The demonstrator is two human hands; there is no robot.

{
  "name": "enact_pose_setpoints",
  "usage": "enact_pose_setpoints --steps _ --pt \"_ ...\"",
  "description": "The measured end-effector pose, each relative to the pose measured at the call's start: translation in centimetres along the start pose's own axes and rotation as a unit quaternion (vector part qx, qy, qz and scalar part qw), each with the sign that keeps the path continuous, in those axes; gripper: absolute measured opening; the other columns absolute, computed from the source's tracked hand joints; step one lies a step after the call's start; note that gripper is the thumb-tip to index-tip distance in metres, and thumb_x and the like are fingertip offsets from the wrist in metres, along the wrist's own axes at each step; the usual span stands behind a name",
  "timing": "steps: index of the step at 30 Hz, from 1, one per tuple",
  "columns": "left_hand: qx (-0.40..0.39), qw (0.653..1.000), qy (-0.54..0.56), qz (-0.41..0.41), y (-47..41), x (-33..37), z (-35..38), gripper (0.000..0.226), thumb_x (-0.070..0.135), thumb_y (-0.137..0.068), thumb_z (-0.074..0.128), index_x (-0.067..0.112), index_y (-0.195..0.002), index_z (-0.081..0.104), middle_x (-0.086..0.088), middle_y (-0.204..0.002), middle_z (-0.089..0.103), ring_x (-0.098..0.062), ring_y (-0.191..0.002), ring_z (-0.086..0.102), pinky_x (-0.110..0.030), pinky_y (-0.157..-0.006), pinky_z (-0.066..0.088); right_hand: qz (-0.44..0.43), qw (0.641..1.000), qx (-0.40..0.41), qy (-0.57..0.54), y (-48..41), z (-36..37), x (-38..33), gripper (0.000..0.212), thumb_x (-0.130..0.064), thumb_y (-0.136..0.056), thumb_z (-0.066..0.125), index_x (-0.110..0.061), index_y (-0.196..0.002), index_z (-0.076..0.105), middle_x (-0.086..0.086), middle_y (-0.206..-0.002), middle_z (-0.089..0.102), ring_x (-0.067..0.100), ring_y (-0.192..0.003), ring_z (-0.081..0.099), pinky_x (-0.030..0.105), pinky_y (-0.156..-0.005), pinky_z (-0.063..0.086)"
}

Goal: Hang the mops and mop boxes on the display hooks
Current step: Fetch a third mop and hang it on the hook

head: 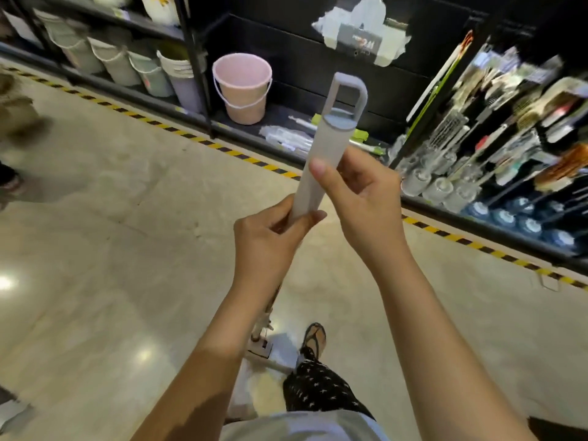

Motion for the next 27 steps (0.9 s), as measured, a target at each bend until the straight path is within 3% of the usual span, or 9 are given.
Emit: enact_pose_setpoints --steps 6,10,13,15,19,21,23,25,27 --pt "-0.030 1.000 0.004 0.004 -5.9 2.3 8.1 0.026 0.031 -0.076 0.077 0.048 -0.094 0.070 0.026 -0.073 0.071 -0.005 -0.078 0.069 -0.026 -0.076 0.057 0.020 1.000 0.006 -0.004 -6.8 -7.1 3.3 0.022 -0.021 -0.093 0.064 -0.019 -0.115 0.063 -0.018 -0.099 0.063 -0.010 -0.091 0.061 0.014 -0.074 0.054" --pt "-0.022 0.999 0.016 0.047 -9.7 4.3 12.2 0.021 0.044 -0.072 0.072 0.062 -0.081 0.067 0.018 -0.076 0.071 -0.008 -0.077 0.063 -0.039 -0.080 0.056 0.006 1.000 0.017 -0.023 -11.5 -10.7 4.1 0.034 -0.027 -0.089 0.067 -0.008 -0.118 0.067 -0.007 -0.100 0.066 0.001 -0.087 0.063 0.015 -0.071 0.053" --pt "-0.010 0.996 0.020 0.081 -12.5 5.5 14.6 0.018 0.049 -0.070 0.069 0.063 -0.079 0.066 0.023 -0.077 0.072 -0.004 -0.077 0.066 -0.032 -0.076 0.057 -0.013 1.000 0.020 -0.020 -14.8 -12.4 4.1 0.028 -0.023 -0.091 0.067 -0.010 -0.115 0.068 -0.010 -0.096 0.067 -0.002 -0.084 0.063 0.011 -0.070 0.050" --pt "0.005 0.995 0.028 0.094 -14.5 6.4 16.0 0.020 0.043 -0.072 0.070 0.058 -0.085 0.068 0.023 -0.075 0.072 -0.001 -0.075 0.065 -0.025 -0.070 0.056 -0.034 0.999 0.020 -0.022 -17.2 -13.5 3.8 0.020 -0.021 -0.090 0.067 -0.016 -0.110 0.068 -0.017 -0.092 0.066 -0.007 -0.081 0.062 0.011 -0.070 0.050" --pt "0.010 0.991 0.044 0.124 -19.4 8.6 18.3 0.028 0.015 -0.081 0.071 0.029 -0.106 0.071 0.023 -0.076 0.072 0.006 -0.072 0.065 -0.013 -0.069 0.050 -0.066 0.998 0.009 -0.007 -22.7 -15.5 2.2 0.017 -0.017 -0.090 0.069 -0.031 -0.098 0.066 -0.021 -0.088 0.066 -0.004 -0.081 0.064 0.020 -0.078 0.057" --pt "-0.006 0.989 0.042 0.144 -22.4 10.0 19.2 0.025 0.014 -0.084 0.069 0.012 -0.108 0.074 0.020 -0.073 0.071 0.008 -0.068 0.063 -0.012 -0.067 0.049 -0.087 0.996 0.016 0.024 -25.9 -16.4 1.5 0.012 -0.021 -0.090 0.069 -0.024 -0.101 0.071 -0.012 -0.090 0.069 0.005 -0.083 0.066 0.022 -0.077 0.057" --pt "-0.029 0.985 0.043 0.163 -25.5 11.8 20.1 0.034 0.027 -0.084 0.068 0.007 -0.110 0.073 0.014 -0.077 0.072 0.006 -0.071 0.065 -0.009 -0.066 0.049 -0.112 0.991 0.036 0.065 -29.4 -17.2 0.8 0.023 -0.026 -0.090 0.069 -0.013 -0.108 0.072 -0.007 -0.094 0.068 0.006 -0.080 0.065 0.015 -0.070 0.055" --pt "-0.051 0.985 0.039 0.161 -29.0 13.4 21.0 0.040 0.049 -0.076 0.064 0.022 -0.104 0.074 0.006 -0.080 0.074 -0.005 -0.077 0.069 -0.022 -0.069 0.057 -0.128 0.984 0.066 0.107 -33.1 -17.9 0.2 0.027 -0.031 -0.089 0.070 -0.010 -0.107 0.072 -0.009 -0.093 0.065 0.003 -0.079 0.063 0.013 -0.069 0.055" --pt "-0.075 0.981 0.047 0.171 -33.1 14.7 22.2 0.030 0.061 -0.074 0.066 0.035 -0.088 0.072 -0.010 -0.080 0.074 -0.015 -0.077 0.067 -0.050 -0.077 0.057 -0.139 0.976 0.100 0.138 -37.0 -18.6 -0.5 0.025 -0.035 -0.089 0.070 -0.012 -0.100 0.073 -0.010 -0.089 0.066 0.010 -0.082 0.067 0.023 -0.074 0.059"
Point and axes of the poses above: each hand's wrist, its own y-axis away from the middle knuckle, its own z-axis out of the palm, x = y × z, the point moved 2 cm from there along -y, towards the middle knuckle
